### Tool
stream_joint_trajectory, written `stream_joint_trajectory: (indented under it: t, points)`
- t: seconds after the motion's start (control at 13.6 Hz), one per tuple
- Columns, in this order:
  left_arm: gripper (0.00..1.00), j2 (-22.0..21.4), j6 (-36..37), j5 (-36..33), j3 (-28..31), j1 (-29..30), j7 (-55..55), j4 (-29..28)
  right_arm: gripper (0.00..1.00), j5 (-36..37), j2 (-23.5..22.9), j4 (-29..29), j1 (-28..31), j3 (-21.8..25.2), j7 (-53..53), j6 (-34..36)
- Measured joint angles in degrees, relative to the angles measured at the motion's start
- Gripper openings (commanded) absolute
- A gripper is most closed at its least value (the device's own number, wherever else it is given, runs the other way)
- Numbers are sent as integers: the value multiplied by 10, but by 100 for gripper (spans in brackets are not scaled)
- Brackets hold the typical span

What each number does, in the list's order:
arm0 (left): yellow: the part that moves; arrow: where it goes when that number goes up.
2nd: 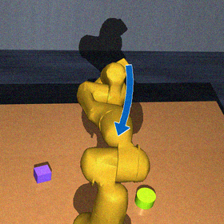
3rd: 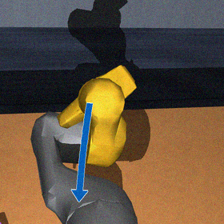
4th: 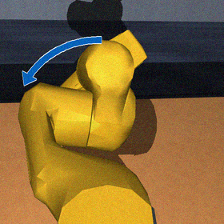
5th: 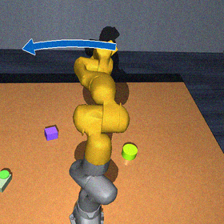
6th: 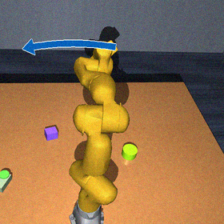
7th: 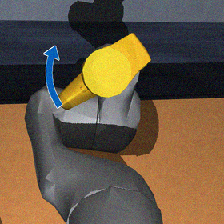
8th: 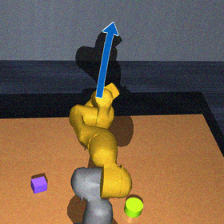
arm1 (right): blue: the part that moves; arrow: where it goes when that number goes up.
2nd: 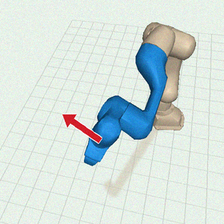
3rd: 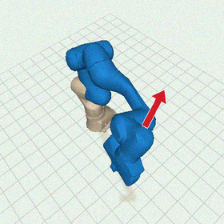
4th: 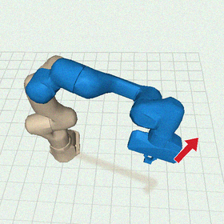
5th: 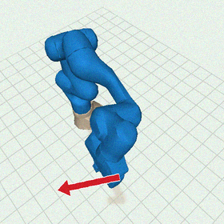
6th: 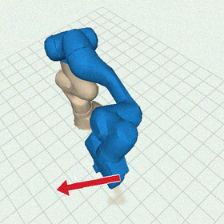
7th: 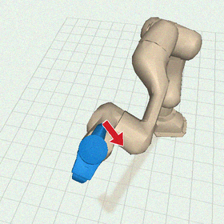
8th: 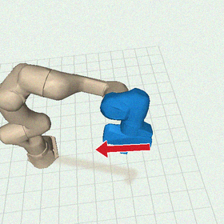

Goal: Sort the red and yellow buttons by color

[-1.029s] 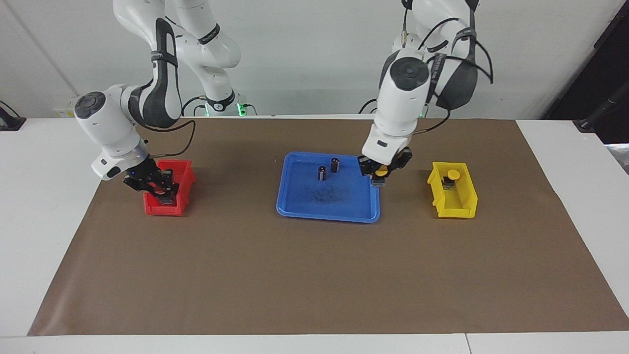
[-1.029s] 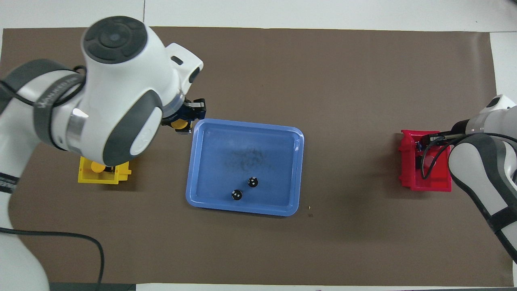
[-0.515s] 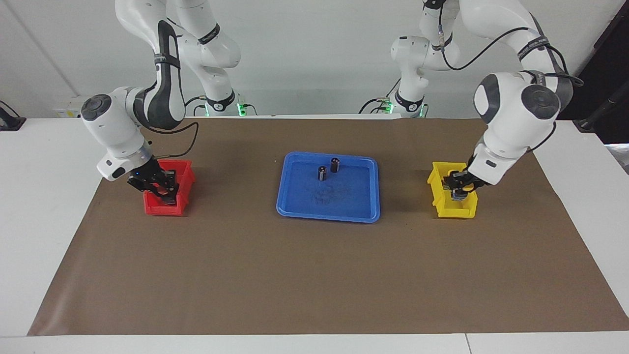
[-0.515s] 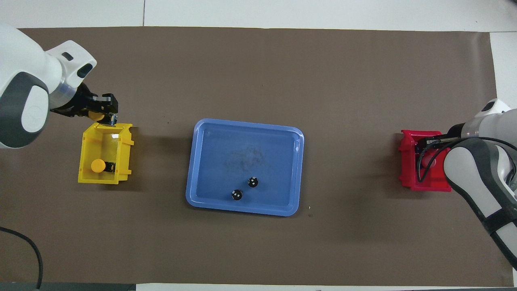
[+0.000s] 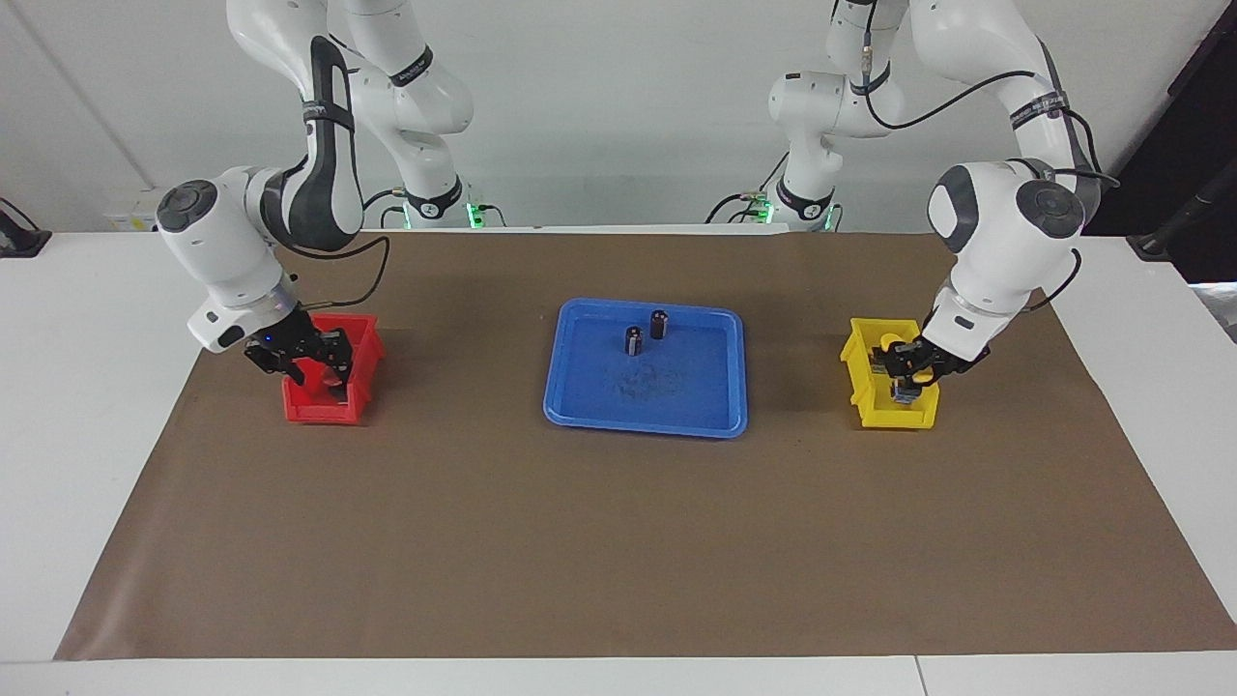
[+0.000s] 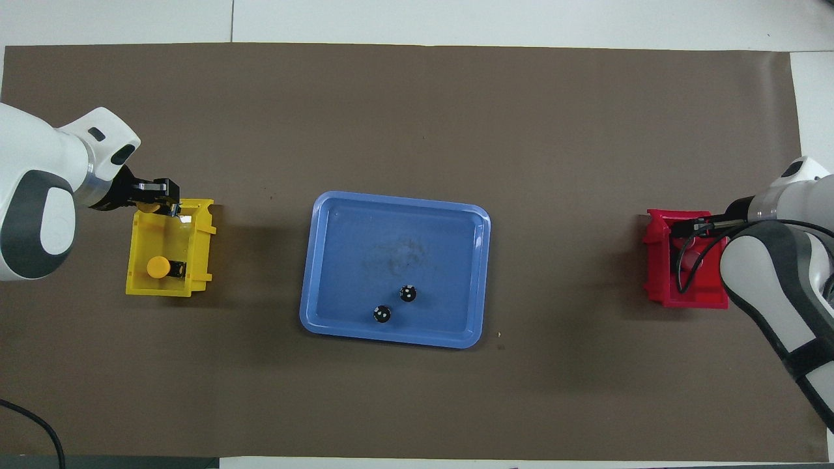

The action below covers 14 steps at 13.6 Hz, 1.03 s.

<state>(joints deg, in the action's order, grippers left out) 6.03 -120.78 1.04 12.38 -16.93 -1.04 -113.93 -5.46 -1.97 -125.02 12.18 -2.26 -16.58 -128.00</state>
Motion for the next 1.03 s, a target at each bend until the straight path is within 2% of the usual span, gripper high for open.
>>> stream_joint_trajectory:
  t: [0.22, 0.29, 0.37, 0.44, 0.81, 1.03]
  points:
    - [2, -3, -19, 0, 3, 1, 13, -20, 78, 0, 0, 52, -1, -1, 0, 64]
    - [2, -4, -29, 0, 3, 1, 14, -30, 83, 0, 1, 66, -1, -1, 0, 79]
    - [2, -7, -41, 0, 3, 1, 15, -42, 96, 0, 1, 78, -1, -1, 2, 93]
    - [2, -9, -53, 0, 3, 1, 15, -55, 100, 0, 1, 92, -1, -2, 8, 110]
    - [2, -14, -93, 0, 3, 1, 16, -97, 100, 2, 9, 187, -12, -3, 67, 242]
    - [2, -14, -117, 0, 3, 3, 20, -111, 100, 2, 31, 210, -21, -3, 95, 278]
